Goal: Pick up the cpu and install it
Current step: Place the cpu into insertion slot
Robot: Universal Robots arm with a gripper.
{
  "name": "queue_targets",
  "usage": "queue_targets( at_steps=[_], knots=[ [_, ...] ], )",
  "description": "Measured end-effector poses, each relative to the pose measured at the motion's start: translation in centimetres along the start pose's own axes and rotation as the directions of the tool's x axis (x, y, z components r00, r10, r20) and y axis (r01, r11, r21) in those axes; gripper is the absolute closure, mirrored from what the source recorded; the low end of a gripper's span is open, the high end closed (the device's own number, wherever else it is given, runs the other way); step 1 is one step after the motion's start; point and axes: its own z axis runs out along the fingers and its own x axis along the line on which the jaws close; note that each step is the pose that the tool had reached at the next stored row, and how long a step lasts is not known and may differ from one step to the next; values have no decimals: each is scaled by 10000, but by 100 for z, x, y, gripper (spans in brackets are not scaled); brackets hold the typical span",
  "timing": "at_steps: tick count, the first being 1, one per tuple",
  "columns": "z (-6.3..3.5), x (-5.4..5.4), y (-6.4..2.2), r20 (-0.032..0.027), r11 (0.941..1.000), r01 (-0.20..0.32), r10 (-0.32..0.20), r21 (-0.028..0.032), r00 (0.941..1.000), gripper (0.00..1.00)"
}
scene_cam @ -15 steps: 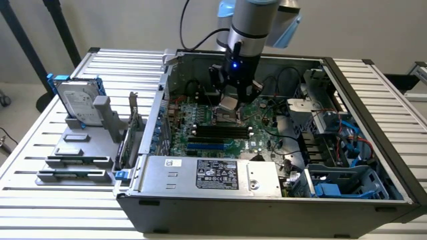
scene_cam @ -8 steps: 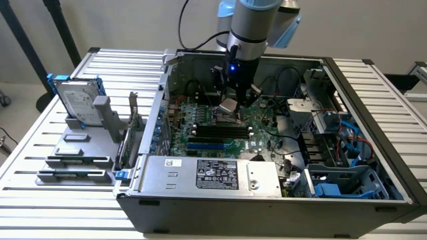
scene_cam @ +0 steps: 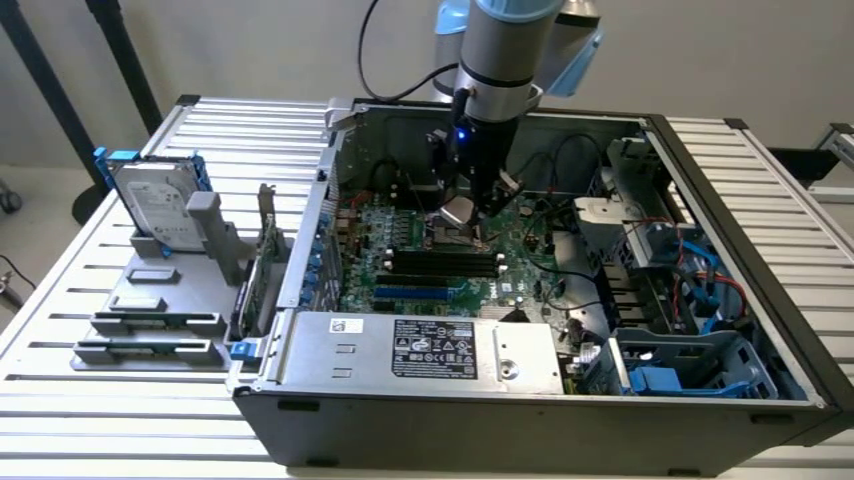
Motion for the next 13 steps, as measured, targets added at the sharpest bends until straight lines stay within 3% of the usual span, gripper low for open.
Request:
queue_targets(
  at_steps=[6, 13],
  knots=[
    [0, 0, 0, 29, 9953, -965, 965, -110, 9953, 45],
    [4, -1, -1, 12, 9789, -2036, 2036, -171, 9790, 45]
  ],
)
